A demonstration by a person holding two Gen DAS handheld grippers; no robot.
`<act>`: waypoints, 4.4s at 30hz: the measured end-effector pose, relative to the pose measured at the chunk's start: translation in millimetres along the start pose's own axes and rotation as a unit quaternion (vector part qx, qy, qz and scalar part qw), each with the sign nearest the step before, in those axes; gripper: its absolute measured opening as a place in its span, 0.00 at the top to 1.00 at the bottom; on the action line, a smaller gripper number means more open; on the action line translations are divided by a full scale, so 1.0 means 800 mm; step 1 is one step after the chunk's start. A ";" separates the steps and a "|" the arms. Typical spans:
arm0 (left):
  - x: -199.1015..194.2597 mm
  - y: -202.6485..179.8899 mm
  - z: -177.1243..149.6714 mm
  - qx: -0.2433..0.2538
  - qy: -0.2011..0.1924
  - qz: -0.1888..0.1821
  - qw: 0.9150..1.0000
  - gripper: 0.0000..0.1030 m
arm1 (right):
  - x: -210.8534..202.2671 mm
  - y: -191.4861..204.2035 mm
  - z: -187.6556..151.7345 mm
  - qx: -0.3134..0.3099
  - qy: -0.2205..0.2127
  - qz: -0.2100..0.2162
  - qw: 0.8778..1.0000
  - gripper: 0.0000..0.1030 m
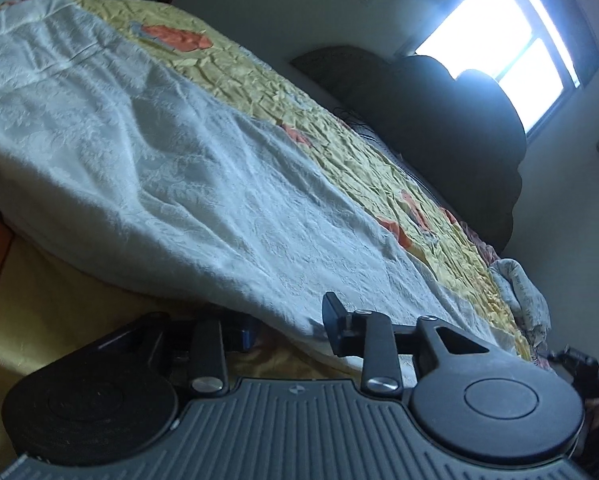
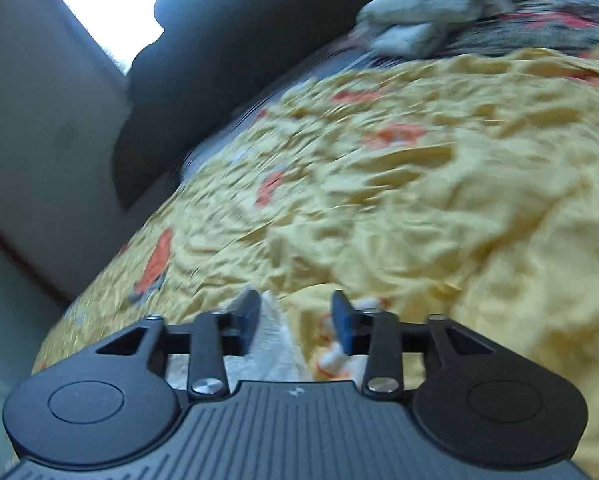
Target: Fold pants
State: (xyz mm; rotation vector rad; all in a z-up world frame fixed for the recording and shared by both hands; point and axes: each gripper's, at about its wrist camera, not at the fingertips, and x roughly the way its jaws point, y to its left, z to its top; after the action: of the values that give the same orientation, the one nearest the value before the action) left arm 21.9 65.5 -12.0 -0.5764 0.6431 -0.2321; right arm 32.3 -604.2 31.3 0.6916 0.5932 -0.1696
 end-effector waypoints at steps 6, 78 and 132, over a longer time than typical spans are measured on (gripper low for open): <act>0.005 -0.005 -0.002 0.021 -0.003 -0.020 1.000 0.43 | 0.075 0.030 0.013 -0.098 0.082 0.013 0.992 0.49; -0.114 0.101 0.060 -0.166 -0.160 0.206 0.951 0.30 | 0.064 0.145 -0.167 -0.103 0.050 0.164 0.980 0.41; 0.080 -0.065 0.019 0.250 0.027 0.113 0.961 0.17 | -0.029 0.038 -0.113 0.040 -0.038 0.034 0.998 0.31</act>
State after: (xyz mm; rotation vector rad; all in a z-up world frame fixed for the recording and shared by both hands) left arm 79.6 5.2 -4.2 -0.0098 0.6667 -0.1864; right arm -18.0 -523.7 5.4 0.7780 0.4909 -0.1553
